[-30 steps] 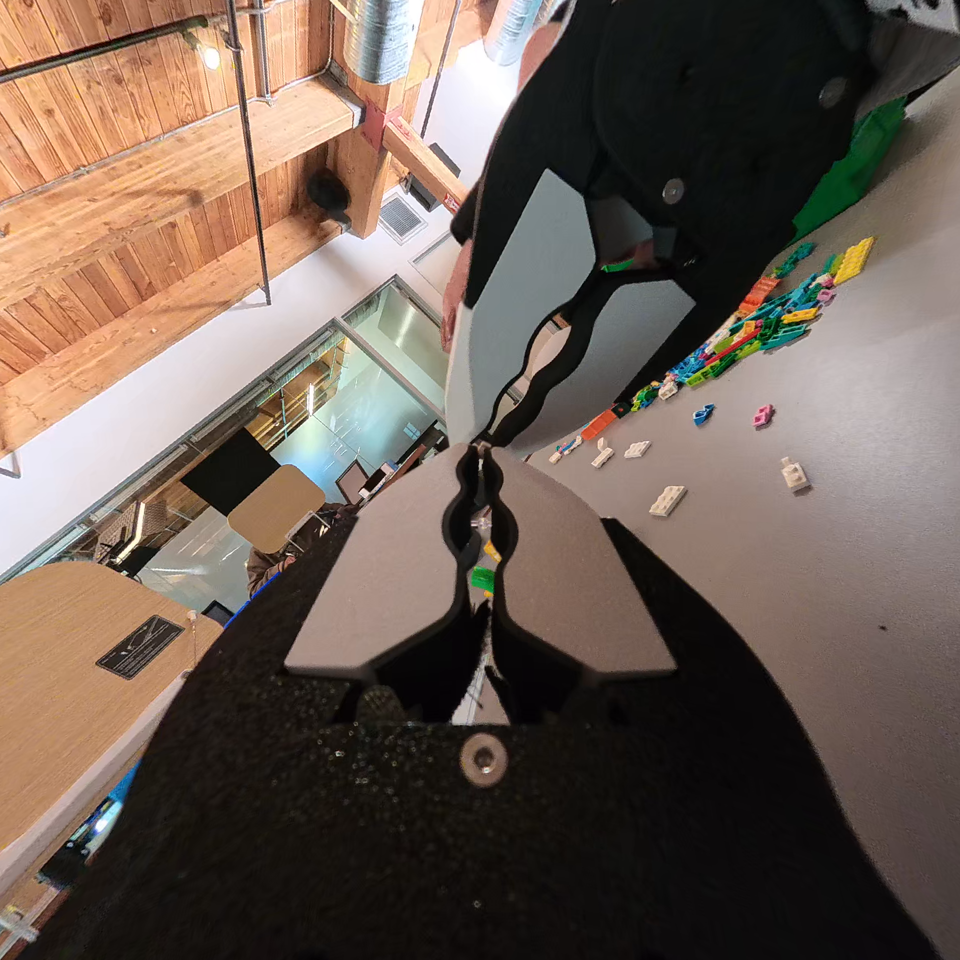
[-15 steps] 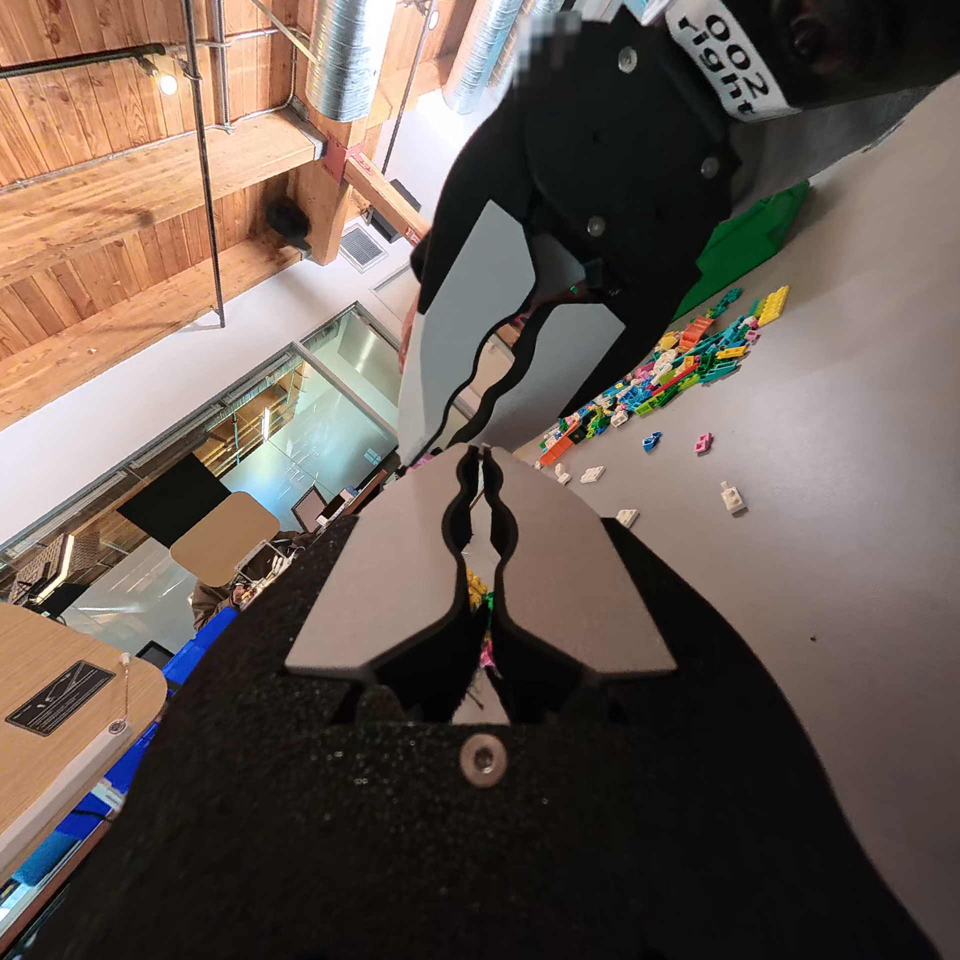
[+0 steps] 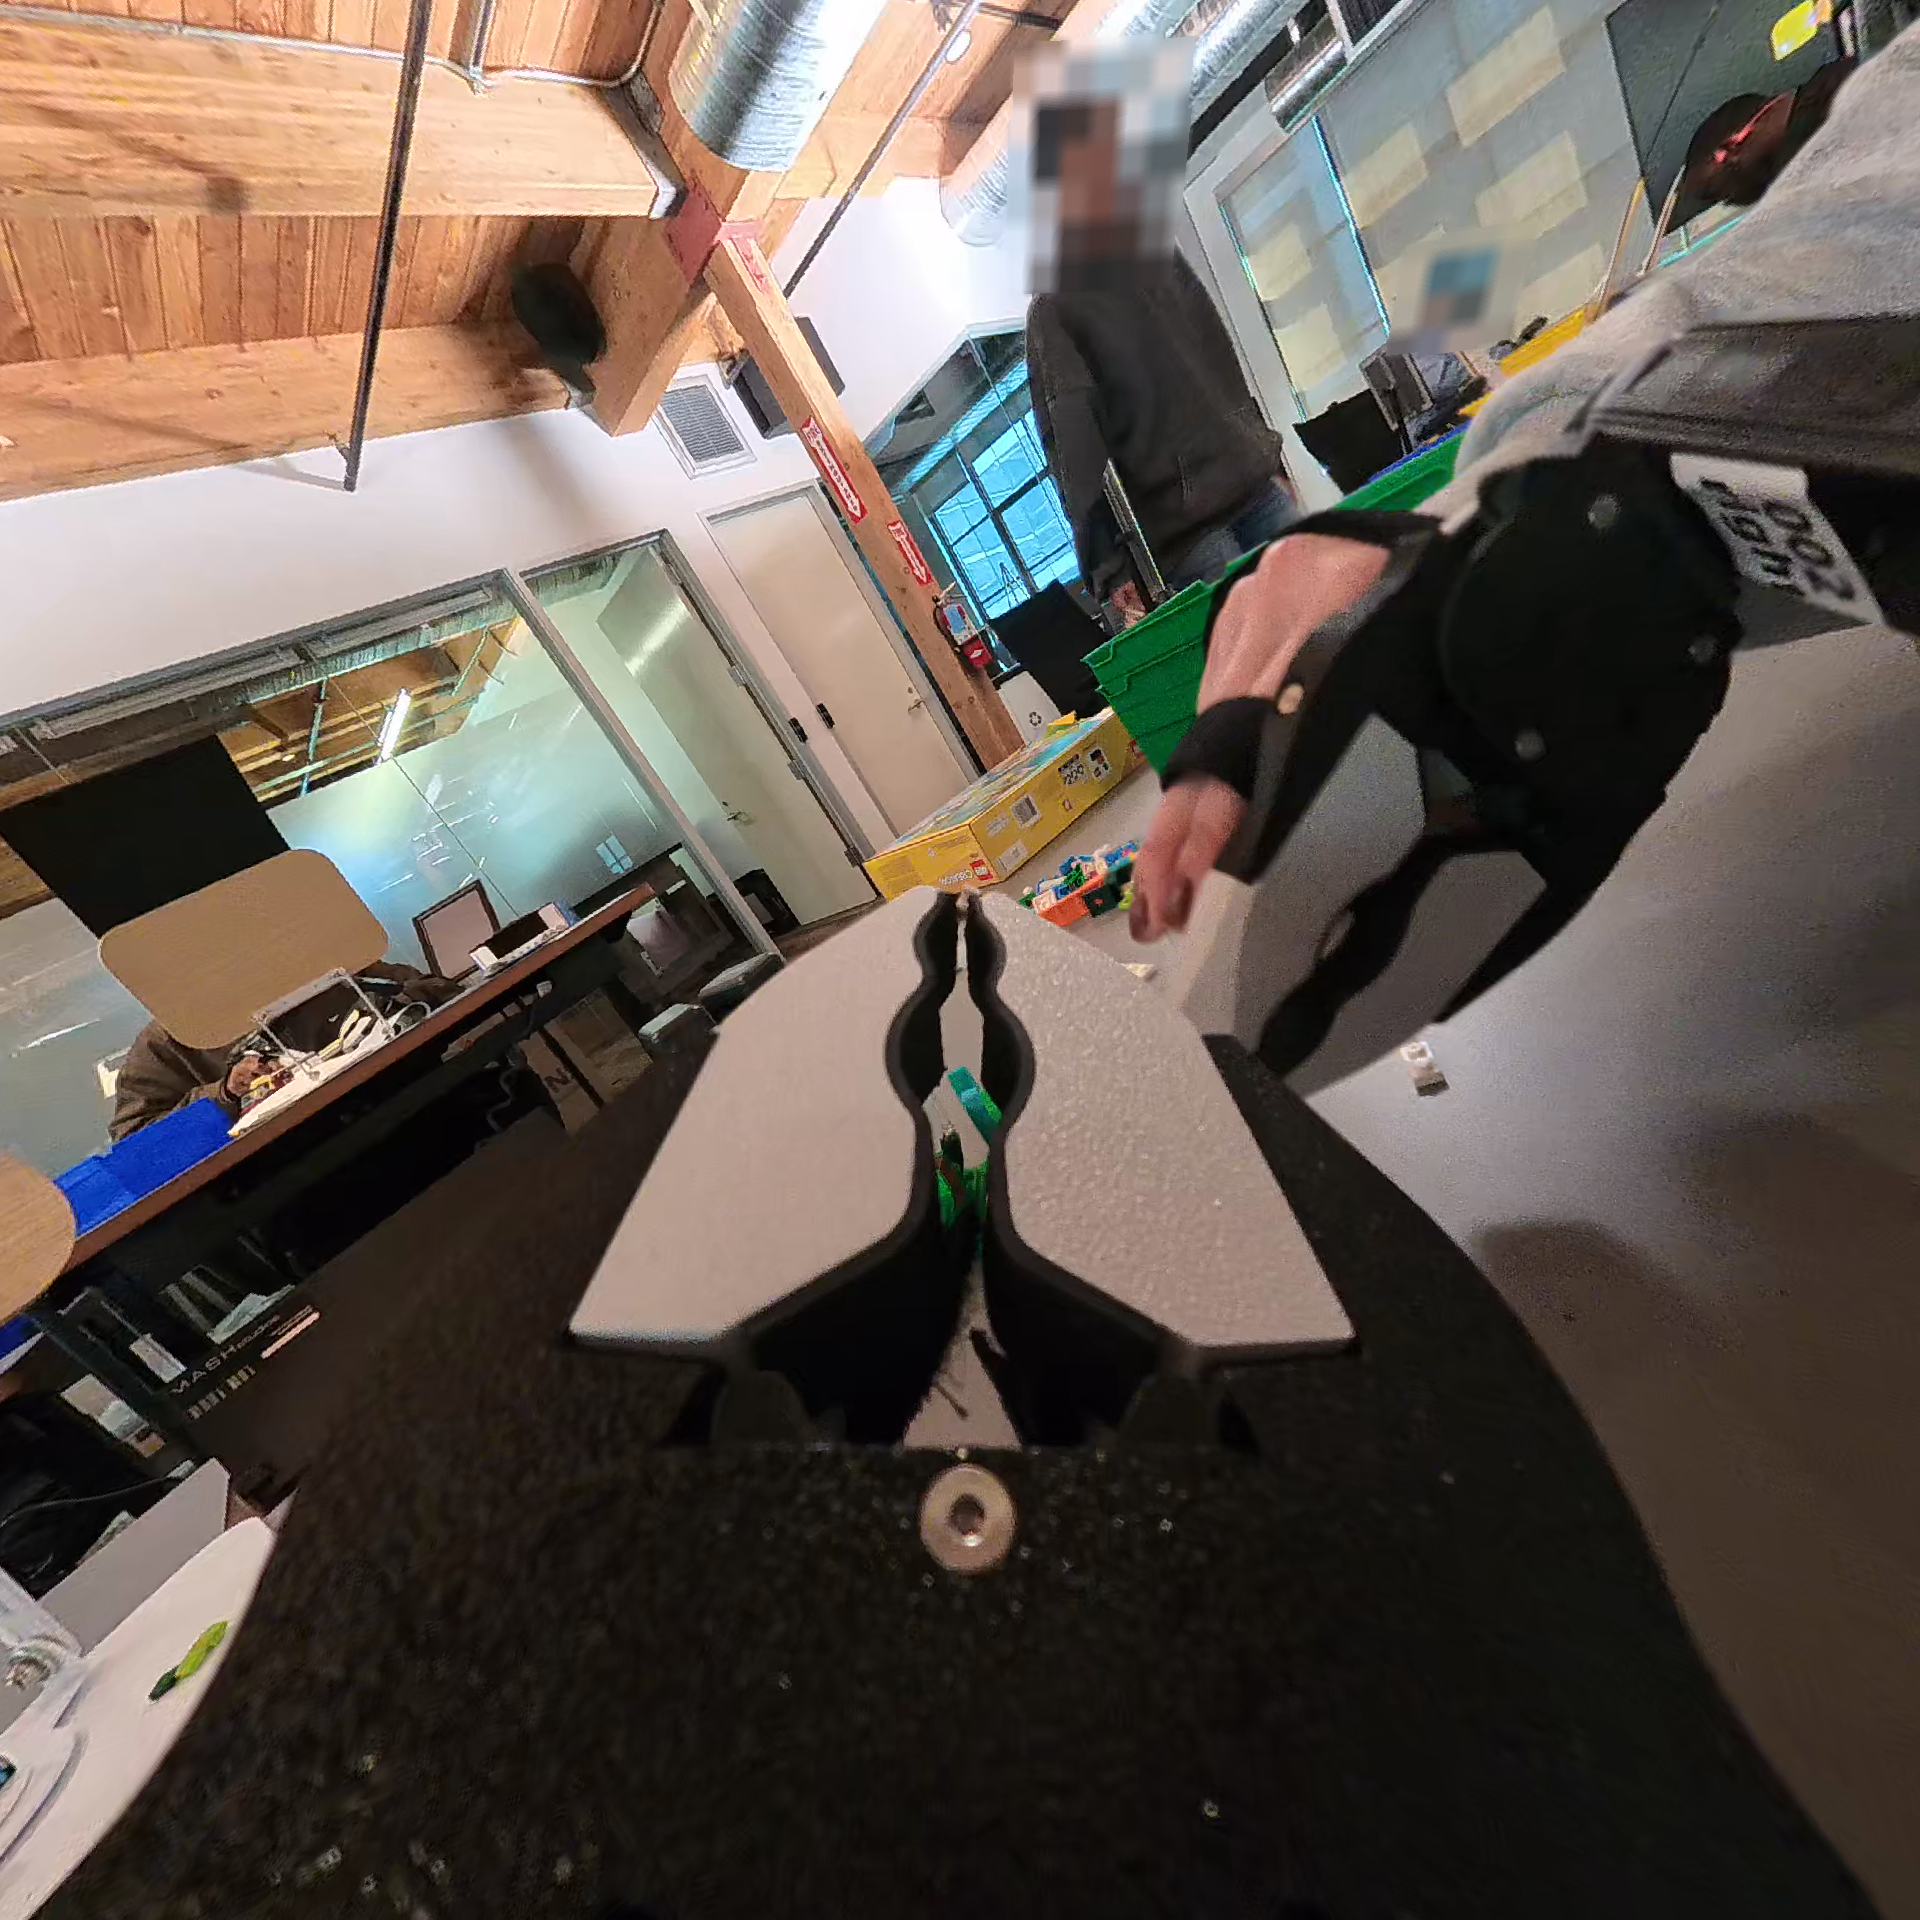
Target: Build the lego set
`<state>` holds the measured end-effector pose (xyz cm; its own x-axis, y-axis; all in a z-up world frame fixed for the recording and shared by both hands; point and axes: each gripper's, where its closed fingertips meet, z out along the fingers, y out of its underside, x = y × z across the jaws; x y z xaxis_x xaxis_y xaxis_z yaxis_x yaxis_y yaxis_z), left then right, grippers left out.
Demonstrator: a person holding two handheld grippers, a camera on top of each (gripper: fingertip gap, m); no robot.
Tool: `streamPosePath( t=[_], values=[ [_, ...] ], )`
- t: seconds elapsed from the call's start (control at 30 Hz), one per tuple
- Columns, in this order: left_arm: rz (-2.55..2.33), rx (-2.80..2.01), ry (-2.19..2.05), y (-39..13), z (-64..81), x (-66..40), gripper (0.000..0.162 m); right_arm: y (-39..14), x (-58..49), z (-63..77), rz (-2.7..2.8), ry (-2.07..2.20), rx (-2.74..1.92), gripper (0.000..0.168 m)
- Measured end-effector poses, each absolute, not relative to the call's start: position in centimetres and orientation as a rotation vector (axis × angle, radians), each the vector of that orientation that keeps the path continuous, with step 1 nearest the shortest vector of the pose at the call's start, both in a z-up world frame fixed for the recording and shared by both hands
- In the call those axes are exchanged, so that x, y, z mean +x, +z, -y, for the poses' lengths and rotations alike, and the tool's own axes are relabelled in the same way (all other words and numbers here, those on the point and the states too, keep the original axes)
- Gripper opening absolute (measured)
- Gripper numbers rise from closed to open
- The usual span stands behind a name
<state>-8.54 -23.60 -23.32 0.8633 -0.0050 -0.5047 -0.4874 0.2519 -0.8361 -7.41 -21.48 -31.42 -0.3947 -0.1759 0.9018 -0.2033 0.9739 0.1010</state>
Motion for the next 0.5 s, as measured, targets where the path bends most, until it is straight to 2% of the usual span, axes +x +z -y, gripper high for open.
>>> streamPosePath(
  t=[0.3,0.5],
  values=[
    [-0.435,-1.286,0.319,-23.3,23.7,-8.9,0.002,-36.2,-6.1,20.0,2.279,-0.189,0.442,0.006],
    [-0.448,-1.285,0.329,-23.4,23.7,-8.7,0.002,-36.4,-6.3,19.9,2.407,-0.189,0.416,0.007]
  ],
)
